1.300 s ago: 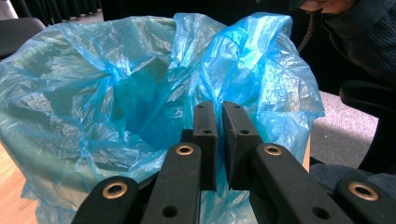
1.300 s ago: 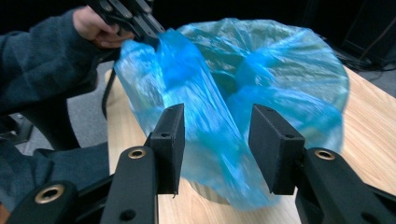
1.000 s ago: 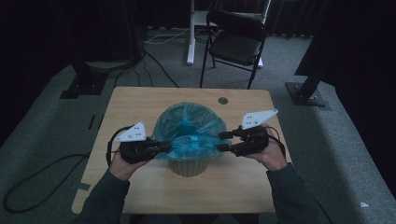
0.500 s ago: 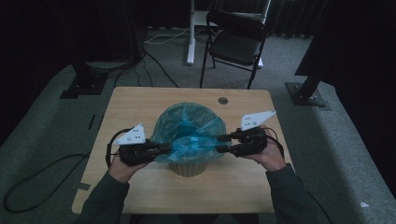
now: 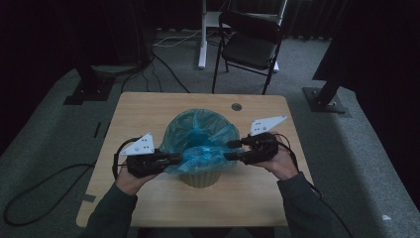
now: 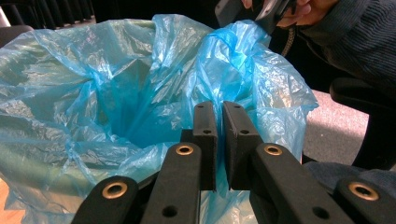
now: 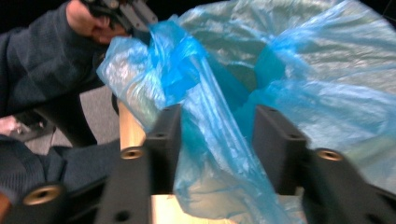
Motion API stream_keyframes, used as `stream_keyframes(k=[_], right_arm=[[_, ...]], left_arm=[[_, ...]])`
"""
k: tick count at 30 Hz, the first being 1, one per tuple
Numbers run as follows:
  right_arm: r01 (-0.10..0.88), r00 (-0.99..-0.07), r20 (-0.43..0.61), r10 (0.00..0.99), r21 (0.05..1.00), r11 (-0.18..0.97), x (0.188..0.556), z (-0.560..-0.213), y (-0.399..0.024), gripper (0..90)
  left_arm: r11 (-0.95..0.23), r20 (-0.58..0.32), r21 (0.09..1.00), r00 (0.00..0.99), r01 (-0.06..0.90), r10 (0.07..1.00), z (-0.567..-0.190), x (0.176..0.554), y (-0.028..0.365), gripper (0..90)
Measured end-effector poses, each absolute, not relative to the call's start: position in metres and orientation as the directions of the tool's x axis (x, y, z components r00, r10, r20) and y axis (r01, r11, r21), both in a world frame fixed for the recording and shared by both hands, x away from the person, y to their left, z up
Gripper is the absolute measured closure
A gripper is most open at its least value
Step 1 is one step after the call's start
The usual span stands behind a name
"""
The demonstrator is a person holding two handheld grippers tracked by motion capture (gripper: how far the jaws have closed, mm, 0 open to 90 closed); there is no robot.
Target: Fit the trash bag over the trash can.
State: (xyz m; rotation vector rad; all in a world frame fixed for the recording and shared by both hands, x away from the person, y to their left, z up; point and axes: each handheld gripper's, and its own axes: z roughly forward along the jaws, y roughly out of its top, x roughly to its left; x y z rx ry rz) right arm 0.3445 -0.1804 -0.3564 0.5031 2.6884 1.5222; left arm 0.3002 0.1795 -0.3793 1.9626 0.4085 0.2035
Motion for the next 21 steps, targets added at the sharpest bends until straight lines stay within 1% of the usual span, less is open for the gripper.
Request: stream_keyframes(k=[1,3,4,5,7,9,14,18,21], right_arm=[[0.267,-0.951,0.147,0.274,0.834,0.482,0.344,-0.357,-0.18,61.4],[0.262,-0.954,0.145,0.263,0.832,0.489,0.343,-0.358,-0.179,61.4],[0.249,-0.956,0.127,0.266,0.832,0.496,0.341,-0.359,-0.178,74.4],[0.244,-0.957,0.123,0.264,0.834,0.495,0.34,-0.36,-0.179,78.5],[0.234,-0.96,0.118,0.255,0.839,0.492,0.337,-0.36,-0.179,83.2],[0.223,-0.963,0.111,0.245,0.84,0.495,0.334,-0.36,-0.18,84.4],[0.208,-0.97,0.111,0.215,0.838,0.505,0.329,-0.364,-0.182,84.1],[0.217,-0.97,0.125,0.209,0.831,0.512,0.329,-0.368,-0.183,83.7],[0.213,-0.972,0.126,0.196,0.822,0.528,0.328,-0.373,-0.183,85.4]], left_arm=[[-0.368,-0.044,0.91,0.927,0.191,0.372,-0.38,0.3,0.18,84.1],[-0.368,-0.044,0.91,0.927,0.191,0.372,-0.38,0.3,0.18,84.1],[-0.362,-0.045,0.913,0.928,0.189,0.37,-0.382,0.299,0.183,84.1],[-0.359,-0.046,0.914,0.927,0.189,0.371,-0.382,0.298,0.183,84.1],[-0.354,-0.047,0.917,0.928,0.187,0.37,-0.382,0.296,0.185,84.1],[-0.356,-0.043,0.917,0.929,0.183,0.368,-0.382,0.294,0.186,84.1],[-0.36,-0.048,0.915,0.934,0.183,0.353,-0.385,0.288,0.189,84.2],[-0.369,-0.057,0.91,0.938,0.19,0.343,-0.391,0.285,0.189,84.1],[-0.371,-0.071,0.907,0.94,0.2,0.335,-0.398,0.284,0.191,84.1]])
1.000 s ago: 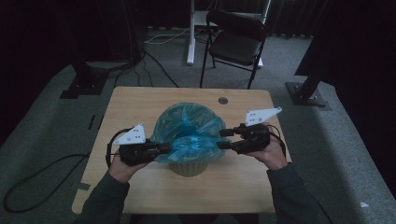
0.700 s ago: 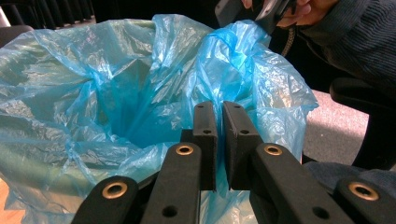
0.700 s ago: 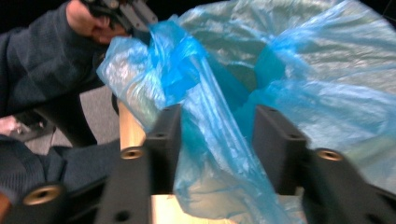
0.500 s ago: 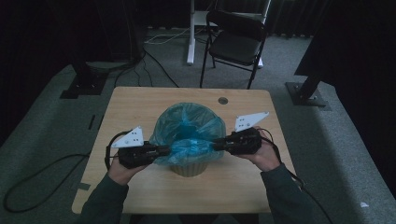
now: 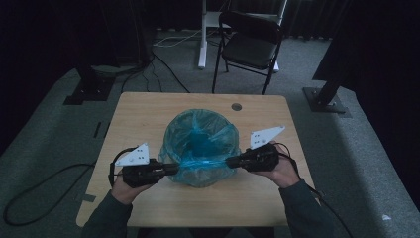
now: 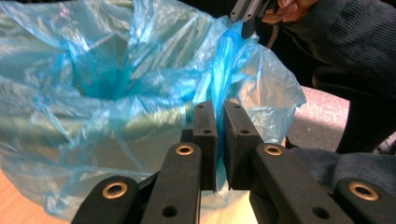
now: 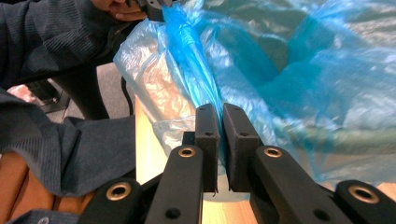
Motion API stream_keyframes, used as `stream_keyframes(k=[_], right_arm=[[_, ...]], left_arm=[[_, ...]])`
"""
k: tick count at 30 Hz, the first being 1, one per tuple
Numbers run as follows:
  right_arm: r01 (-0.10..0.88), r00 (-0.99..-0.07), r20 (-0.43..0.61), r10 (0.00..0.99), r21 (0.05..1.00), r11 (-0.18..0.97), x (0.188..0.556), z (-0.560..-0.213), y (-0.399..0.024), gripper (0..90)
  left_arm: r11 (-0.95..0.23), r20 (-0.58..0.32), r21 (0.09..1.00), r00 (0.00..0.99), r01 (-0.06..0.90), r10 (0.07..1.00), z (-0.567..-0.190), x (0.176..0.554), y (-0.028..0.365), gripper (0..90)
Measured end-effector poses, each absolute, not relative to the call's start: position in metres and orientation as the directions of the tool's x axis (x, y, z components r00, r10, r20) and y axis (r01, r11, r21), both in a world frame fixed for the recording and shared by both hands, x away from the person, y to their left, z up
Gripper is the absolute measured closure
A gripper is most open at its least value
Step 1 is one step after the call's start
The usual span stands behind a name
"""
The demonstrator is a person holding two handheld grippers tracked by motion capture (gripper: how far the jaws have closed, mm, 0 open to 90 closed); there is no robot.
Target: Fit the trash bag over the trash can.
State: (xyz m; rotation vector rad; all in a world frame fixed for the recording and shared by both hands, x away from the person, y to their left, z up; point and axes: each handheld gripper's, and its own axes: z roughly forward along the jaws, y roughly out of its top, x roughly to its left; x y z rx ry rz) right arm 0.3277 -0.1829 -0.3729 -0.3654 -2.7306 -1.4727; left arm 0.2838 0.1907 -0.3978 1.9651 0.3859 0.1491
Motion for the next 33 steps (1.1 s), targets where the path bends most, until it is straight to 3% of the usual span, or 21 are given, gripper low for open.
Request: stream_keyframes(k=[18,33], right_arm=[[0.2,-0.978,0.125,0.165,0.773,0.602,0.327,-0.387,-0.178,87.6],[0.24,-0.969,0.137,0.207,0.723,0.647,0.336,-0.401,-0.175,87.6]], left_arm=[[-0.412,-0.072,0.891,0.955,0.191,0.287,-0.41,0.279,0.185,85.0],[-0.47,-0.124,0.838,0.936,0.277,0.33,-0.437,0.3,0.184,84.4]])
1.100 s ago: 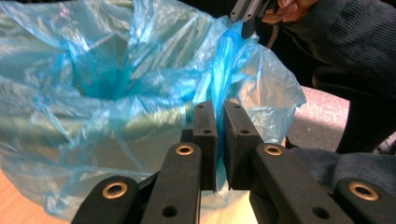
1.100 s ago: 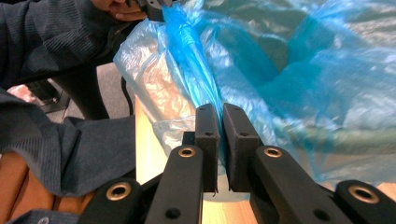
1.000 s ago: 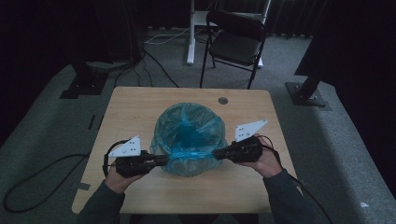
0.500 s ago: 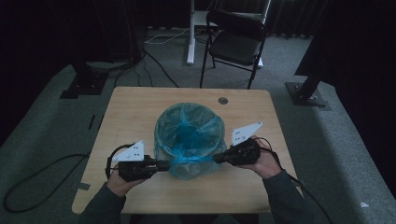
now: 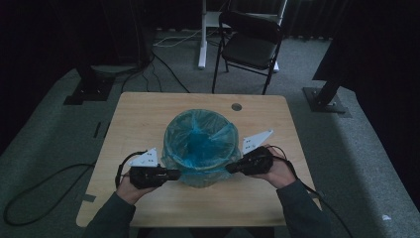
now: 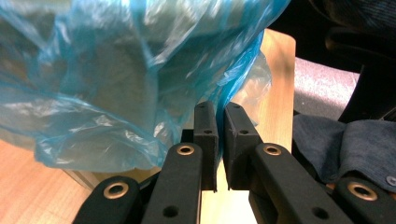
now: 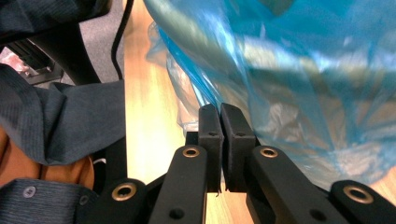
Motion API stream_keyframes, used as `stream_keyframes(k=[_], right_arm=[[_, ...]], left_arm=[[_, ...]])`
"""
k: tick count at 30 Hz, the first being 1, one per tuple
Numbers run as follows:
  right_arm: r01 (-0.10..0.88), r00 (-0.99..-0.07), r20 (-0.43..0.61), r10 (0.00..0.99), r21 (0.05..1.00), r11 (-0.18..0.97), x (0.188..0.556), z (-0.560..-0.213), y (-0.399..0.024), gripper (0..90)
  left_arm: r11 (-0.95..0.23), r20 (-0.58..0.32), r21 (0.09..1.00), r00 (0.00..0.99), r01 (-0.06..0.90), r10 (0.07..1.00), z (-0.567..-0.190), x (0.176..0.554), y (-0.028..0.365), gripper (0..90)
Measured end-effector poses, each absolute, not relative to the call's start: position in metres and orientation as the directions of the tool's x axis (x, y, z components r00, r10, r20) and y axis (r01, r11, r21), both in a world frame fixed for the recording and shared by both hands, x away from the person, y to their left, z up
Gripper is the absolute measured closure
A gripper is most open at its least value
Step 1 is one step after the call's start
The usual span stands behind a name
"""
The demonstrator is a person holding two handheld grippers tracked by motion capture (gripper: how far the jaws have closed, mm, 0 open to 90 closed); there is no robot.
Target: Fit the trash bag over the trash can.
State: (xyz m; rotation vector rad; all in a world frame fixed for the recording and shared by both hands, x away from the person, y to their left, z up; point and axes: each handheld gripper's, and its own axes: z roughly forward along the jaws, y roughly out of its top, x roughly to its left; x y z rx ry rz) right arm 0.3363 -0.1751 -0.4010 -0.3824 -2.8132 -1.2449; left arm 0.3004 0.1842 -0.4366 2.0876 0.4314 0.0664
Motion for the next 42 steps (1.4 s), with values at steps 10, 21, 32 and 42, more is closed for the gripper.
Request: stream_keyframes(k=[10,21,32,42], right_arm=[[0.236,-0.967,0.119,0.224,0.742,0.628,0.333,-0.394,-0.181,71.0],[0.232,-0.96,0.099,0.261,0.802,0.551,0.329,-0.372,-0.204,63.3],[0.238,-0.907,0.029,0.421,0.859,0.453,0.344,-0.354,-0.202,64.1],[0.342,-0.847,0.104,0.521,0.857,0.385,0.374,-0.366,-0.193,70.0]], left_arm=[[-0.411,-0.151,0.867,0.934,0.282,0.323,-0.427,0.299,0.197,66.2],[-0.329,-0.12,0.913,0.929,0.242,0.351,-0.402,0.293,0.219,56.8],[-0.277,-0.102,0.934,0.91,0.227,0.402,-0.382,0.313,0.214,54.5],[-0.301,-0.087,0.925,0.9,0.232,0.426,-0.374,0.337,0.196,53.6]])
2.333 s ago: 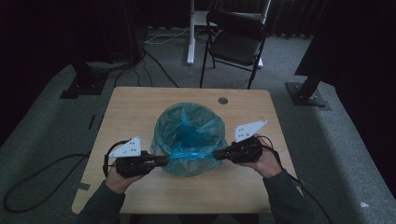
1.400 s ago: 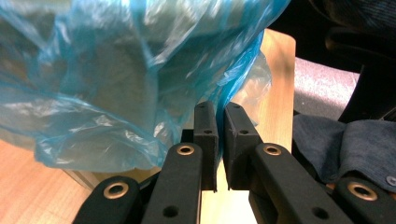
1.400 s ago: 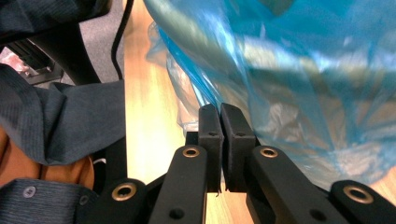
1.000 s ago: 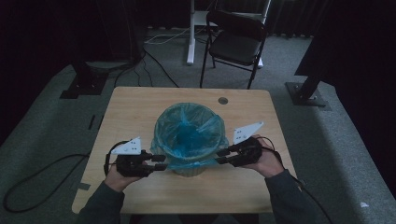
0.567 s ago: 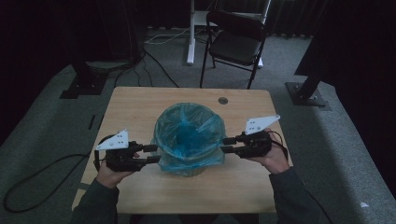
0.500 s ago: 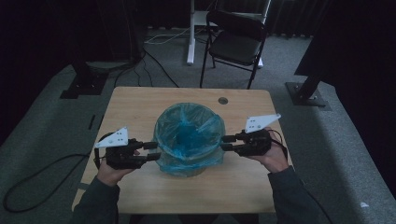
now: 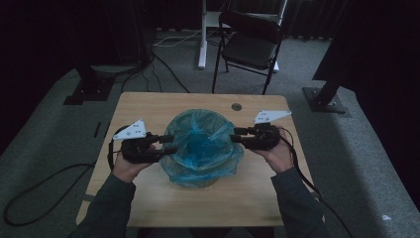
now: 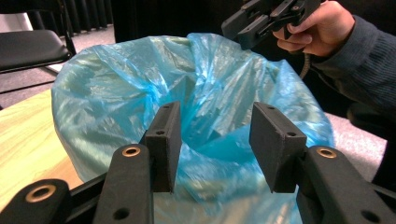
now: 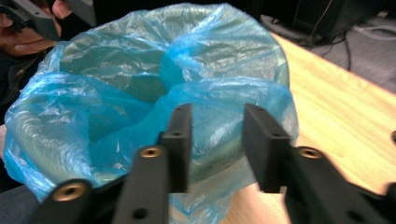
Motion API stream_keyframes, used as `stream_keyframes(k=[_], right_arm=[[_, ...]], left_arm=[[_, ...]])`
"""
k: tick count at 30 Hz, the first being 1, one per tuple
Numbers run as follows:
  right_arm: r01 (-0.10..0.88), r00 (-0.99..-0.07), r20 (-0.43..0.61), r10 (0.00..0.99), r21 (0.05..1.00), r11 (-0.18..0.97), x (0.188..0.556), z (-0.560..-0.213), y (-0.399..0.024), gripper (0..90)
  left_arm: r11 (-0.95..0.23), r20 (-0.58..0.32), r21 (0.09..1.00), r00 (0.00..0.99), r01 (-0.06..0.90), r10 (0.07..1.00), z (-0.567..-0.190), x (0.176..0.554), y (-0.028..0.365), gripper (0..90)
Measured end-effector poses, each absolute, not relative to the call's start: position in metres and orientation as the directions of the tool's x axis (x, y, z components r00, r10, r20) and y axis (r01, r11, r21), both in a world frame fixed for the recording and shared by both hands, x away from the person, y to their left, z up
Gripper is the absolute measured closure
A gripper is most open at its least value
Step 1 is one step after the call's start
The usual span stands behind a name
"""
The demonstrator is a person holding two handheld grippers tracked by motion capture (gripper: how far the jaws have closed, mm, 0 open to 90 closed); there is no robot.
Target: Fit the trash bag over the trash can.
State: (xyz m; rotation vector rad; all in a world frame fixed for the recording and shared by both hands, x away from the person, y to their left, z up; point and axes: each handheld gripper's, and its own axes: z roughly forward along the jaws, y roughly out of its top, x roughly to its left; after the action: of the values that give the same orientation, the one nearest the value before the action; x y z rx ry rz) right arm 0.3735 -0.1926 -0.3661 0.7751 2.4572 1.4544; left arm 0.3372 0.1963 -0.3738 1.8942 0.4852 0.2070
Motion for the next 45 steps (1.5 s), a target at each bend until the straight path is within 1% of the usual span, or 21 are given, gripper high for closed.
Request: stream_keyframes(k=[3,5,11,18,24,27,30,38,44,45], right_arm=[[0.353,-0.847,0.123,0.517,0.857,0.375,0.374,-0.367,-0.195,82.7],[0.354,-0.848,0.125,0.515,0.857,0.375,0.372,-0.368,-0.198,88.8],[0.362,-0.847,0.129,0.516,0.851,0.38,0.367,-0.37,-0.205,89.9],[0.387,-0.841,0.141,0.523,0.832,0.397,0.368,-0.377,-0.209,88.9],[0.371,-0.839,0.132,0.529,0.848,0.378,0.368,-0.372,-0.207,80.1],[0.367,-0.84,0.131,0.527,0.852,0.373,0.368,-0.371,-0.207,77.8],[0.361,-0.842,0.128,0.524,0.855,0.372,0.367,-0.371,-0.207,73.4],[0.349,-0.848,0.124,0.516,0.862,0.366,0.366,-0.372,-0.207,70.9],[0.351,-0.849,0.131,0.512,0.865,0.36,0.365,-0.373,-0.208,70.2],[0.35,-0.849,0.131,0.511,0.865,0.359,0.365,-0.373,-0.208,70.0]], left_arm=[[-0.302,-0.09,0.923,0.897,0.238,0.433,-0.374,0.341,0.194,53.5],[-0.306,-0.088,0.921,0.894,0.241,0.439,-0.374,0.344,0.192,53.5],[-0.312,-0.087,0.918,0.89,0.246,0.447,-0.372,0.35,0.188,53.6],[-0.335,-0.07,0.91,0.887,0.244,0.457,-0.369,0.359,0.182,53.7],[-0.355,-0.054,0.904,0.887,0.238,0.458,-0.363,0.366,0.176,53.9],[-0.368,-0.046,0.9,0.889,0.235,0.457,-0.361,0.369,0.173,54.0],[-0.381,-0.041,0.895,0.895,0.23,0.444,-0.357,0.372,0.167,53.9],[-0.423,-0.01,0.881,0.903,0.211,0.43,-0.349,0.382,0.151,53.9],[-0.447,-0.003,0.869,0.905,0.212,0.425,-0.344,0.388,0.141,53.9],[-0.468,0.002,0.857,0.907,0.216,0.422,-0.342,0.39,0.136,53.9]])
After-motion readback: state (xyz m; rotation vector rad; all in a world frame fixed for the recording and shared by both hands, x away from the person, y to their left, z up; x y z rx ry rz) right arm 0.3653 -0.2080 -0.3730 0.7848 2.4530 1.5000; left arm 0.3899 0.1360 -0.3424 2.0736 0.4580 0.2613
